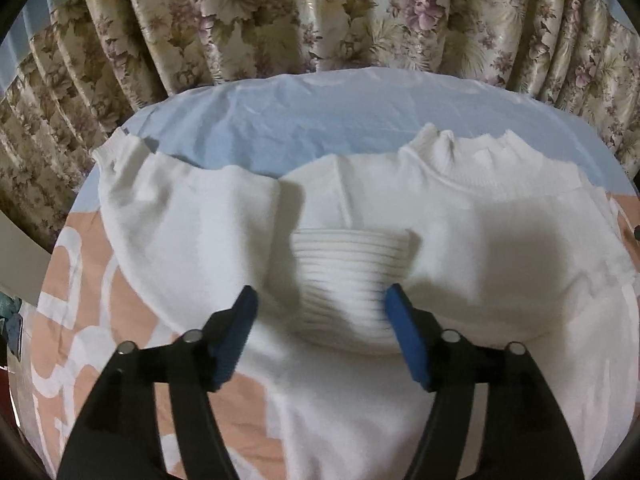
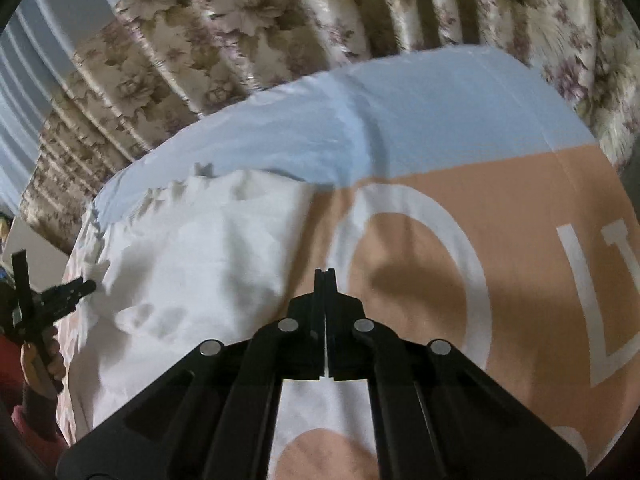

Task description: Fold small clothes

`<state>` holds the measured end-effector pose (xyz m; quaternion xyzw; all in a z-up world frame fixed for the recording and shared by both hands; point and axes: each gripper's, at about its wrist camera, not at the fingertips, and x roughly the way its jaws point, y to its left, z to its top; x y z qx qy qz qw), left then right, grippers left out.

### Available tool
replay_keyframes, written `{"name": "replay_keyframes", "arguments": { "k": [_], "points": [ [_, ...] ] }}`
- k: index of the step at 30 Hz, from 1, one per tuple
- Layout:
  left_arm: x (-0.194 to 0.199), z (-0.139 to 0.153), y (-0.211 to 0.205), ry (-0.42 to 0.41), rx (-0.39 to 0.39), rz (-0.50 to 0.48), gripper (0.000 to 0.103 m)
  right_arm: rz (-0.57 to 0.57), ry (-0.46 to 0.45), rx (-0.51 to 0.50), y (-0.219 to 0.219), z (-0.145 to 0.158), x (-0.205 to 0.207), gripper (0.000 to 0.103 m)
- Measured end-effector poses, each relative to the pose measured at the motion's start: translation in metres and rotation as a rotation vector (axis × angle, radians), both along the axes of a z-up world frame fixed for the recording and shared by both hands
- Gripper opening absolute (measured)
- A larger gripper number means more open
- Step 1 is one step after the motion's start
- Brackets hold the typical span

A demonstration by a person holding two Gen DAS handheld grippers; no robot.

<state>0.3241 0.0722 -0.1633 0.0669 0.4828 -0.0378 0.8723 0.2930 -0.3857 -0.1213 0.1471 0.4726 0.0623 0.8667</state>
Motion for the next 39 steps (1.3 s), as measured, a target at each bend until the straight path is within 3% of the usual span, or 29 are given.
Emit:
{"name": "replay_keyframes", "arguments": {
  "k": [3, 6, 9, 10, 12, 16, 18, 19, 21, 23, 25, 27, 29, 32, 36, 39],
  "points": [
    [-0.007, 0.008, 0.011, -0.050, 0.128, 0.016, 0.078, 0.042, -0.015, -0.021, 0.017, 0.008, 0.000, 0.004],
    [-0.005, 0.014, 0.026, -0.068, 0.173, 0.068, 0.078, 0.082, -0.030, -0.042, 0.034, 0.012, -0.005, 0.004],
    [-0.005, 0.023, 0.038, -0.068, 0.115, 0.111, 0.078, 0.127, -0.041, -0.086, 0.058, 0.013, -0.006, 0.009],
    [-0.005, 0.023, 0.035, -0.048, 0.064, 0.085, 0.078, 0.140, -0.042, -0.089, 0.064, 0.012, -0.005, 0.012],
    [-0.005, 0.020, 0.023, -0.029, 0.038, 0.046, 0.078, 0.174, -0.039, -0.097, 0.079, 0.009, -0.004, 0.023],
    [0.002, 0.001, -0.007, 0.015, 0.020, -0.021, 0.078, 0.232, -0.026, -0.138, 0.104, 0.002, -0.003, 0.024],
    [0.007, -0.012, -0.018, 0.038, 0.017, -0.043, 0.064, 0.242, -0.020, -0.128, 0.109, -0.002, -0.003, 0.024],
    [0.009, -0.016, -0.022, 0.054, 0.010, -0.053, 0.050, 0.245, -0.016, -0.127, 0.112, -0.004, -0.002, 0.024],
    [0.011, -0.018, -0.025, 0.045, -0.002, -0.057, 0.048, 0.240, -0.003, -0.126, 0.112, -0.009, 0.000, 0.024],
    [0.011, -0.015, -0.024, 0.042, -0.028, -0.065, 0.034, 0.233, 0.007, -0.125, 0.110, -0.013, 0.001, 0.024],
    [0.007, -0.002, -0.020, 0.006, -0.034, -0.055, 0.028, 0.232, 0.016, -0.127, 0.110, -0.017, 0.001, 0.024],
    [0.001, 0.015, -0.019, -0.061, -0.014, -0.065, 0.030, 0.236, 0.016, -0.132, 0.111, -0.019, 0.000, 0.024],
    [-0.001, 0.023, -0.018, -0.083, 0.043, -0.055, 0.051, 0.240, 0.011, -0.137, 0.111, -0.019, -0.001, 0.024],
    [0.001, 0.024, 0.000, -0.075, 0.127, 0.007, 0.052, 0.243, 0.010, -0.149, 0.113, -0.021, -0.001, 0.024],
    [0.000, 0.030, 0.036, -0.062, 0.103, 0.091, 0.053, 0.241, 0.012, -0.144, 0.112, -0.022, 0.001, 0.024],
    [-0.003, 0.030, 0.031, -0.047, 0.100, 0.082, 0.053, 0.244, 0.012, -0.147, 0.113, -0.021, 0.001, 0.024]
  ]
}}
